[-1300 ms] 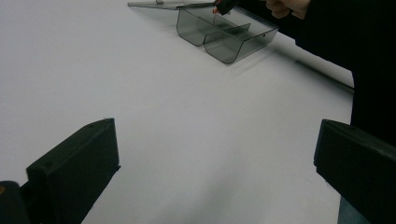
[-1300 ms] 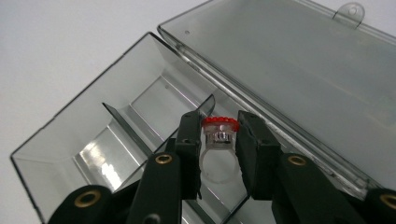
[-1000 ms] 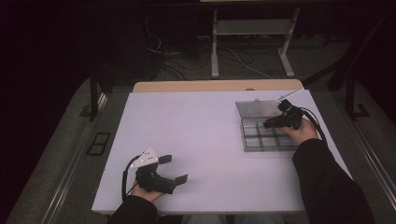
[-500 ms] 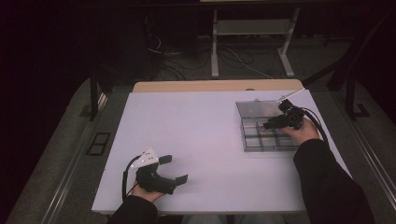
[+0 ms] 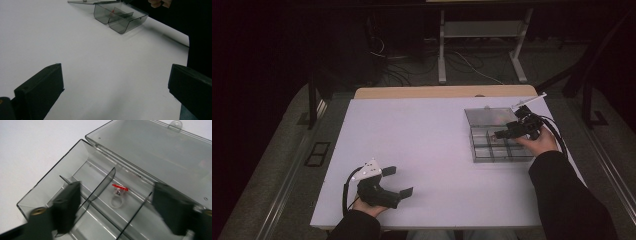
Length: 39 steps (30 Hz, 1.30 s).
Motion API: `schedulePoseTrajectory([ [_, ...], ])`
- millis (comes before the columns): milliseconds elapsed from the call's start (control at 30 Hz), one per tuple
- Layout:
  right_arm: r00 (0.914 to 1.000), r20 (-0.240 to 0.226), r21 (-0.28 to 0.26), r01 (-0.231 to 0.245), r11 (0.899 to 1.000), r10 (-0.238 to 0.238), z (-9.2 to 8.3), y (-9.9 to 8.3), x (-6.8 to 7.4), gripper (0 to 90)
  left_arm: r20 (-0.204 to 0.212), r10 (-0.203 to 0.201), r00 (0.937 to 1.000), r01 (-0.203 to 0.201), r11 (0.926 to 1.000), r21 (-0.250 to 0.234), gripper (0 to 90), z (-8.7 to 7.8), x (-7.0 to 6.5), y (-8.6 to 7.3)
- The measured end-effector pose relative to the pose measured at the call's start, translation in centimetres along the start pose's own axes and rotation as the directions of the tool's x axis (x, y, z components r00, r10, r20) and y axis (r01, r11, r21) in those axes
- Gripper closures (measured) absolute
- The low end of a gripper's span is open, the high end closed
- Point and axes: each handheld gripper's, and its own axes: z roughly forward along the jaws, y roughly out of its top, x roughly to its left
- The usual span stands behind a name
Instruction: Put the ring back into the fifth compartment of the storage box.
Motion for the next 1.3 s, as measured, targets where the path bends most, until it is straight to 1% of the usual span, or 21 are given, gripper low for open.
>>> schedulePoseTrajectory([
  [33, 1.0000, -0.001, 0.000, -0.006, 1.000, 0.006, -0.2, 0.0, 0.1, 11.2, 0.001, 0.001, 1.0000, -0.001, 1.0000, -0.001, 0.0, 0.0, 0.0, 0.0],
  [100, 0.9996, -0.028, -0.014, -0.010, 1.000, 0.010, -0.6, -0.2, 0.4, 7.6, 0.002, 0.001, 1.0000, -0.001, 1.0000, 0.000, 0.0, 0.1, 0.0, 0.0],
  [133, 0.9994, -0.033, -0.027, -0.010, 1.000, 0.009, -0.8, -0.3, 0.6, 0.8, 0.002, 0.001, 1.0000, -0.001, 1.0000, 0.001, 0.0, 0.1, 0.0, 0.0],
  [167, 0.9995, -0.027, -0.033, -0.015, 0.999, 0.014, -1.0, -0.4, 0.9, 0.3, 0.002, 0.001, 1.0000, -0.001, 1.0000, 0.000, 0.0, 0.1, 0.0, 0.0],
  [233, 0.9992, -0.038, -0.047, -0.011, 0.999, 0.010, -1.4, -0.5, 1.3, 0.3, 0.003, 0.001, 1.0000, -0.001, 1.0000, 0.000, 0.0, 0.2, 0.0, 0.0],
  [333, 0.9993, -0.037, -0.072, -0.003, 0.997, 0.001, -2.1, -0.8, 2.0, 0.3, 0.005, 0.000, 1.0000, 0.000, 1.0000, -0.003, 0.0, 0.2, 0.0, 0.1],
  [467, 0.9989, -0.046, -0.099, 0.006, 0.995, -0.010, -3.1, -1.1, 3.0, 0.3, 0.006, 0.000, 1.0000, 0.000, 1.0000, -0.003, 0.0, 0.2, 0.0, 0.1],
  [833, 0.9951, -0.066, -0.147, 0.064, 0.987, -0.074, -5.0, -2.2, 5.6, 0.3, 0.008, -0.001, 1.0000, 0.001, 1.0000, -0.002, 0.0, 0.3, -0.1, 0.1],
  [967, 0.9925, -0.072, -0.162, 0.086, 0.983, -0.099, -5.3, -2.6, 6.5, 0.3, 0.008, -0.003, 1.0000, 0.003, 1.0000, -0.003, 0.0, 0.3, -0.1, 0.1],
  [1133, 0.9880, -0.083, -0.159, 0.116, 0.981, -0.130, -5.4, -3.1, 7.6, 0.3, 0.007, -0.001, 1.0000, 0.001, 1.0000, -0.003, 0.0, 0.2, -0.1, 0.1],
  [1300, 0.9842, -0.095, -0.178, 0.130, 0.975, -0.149, -5.3, -4.2, 8.4, 0.3, 0.006, -0.001, 1.0000, 0.001, 1.0000, -0.003, 0.0, 0.2, -0.1, 0.1],
])
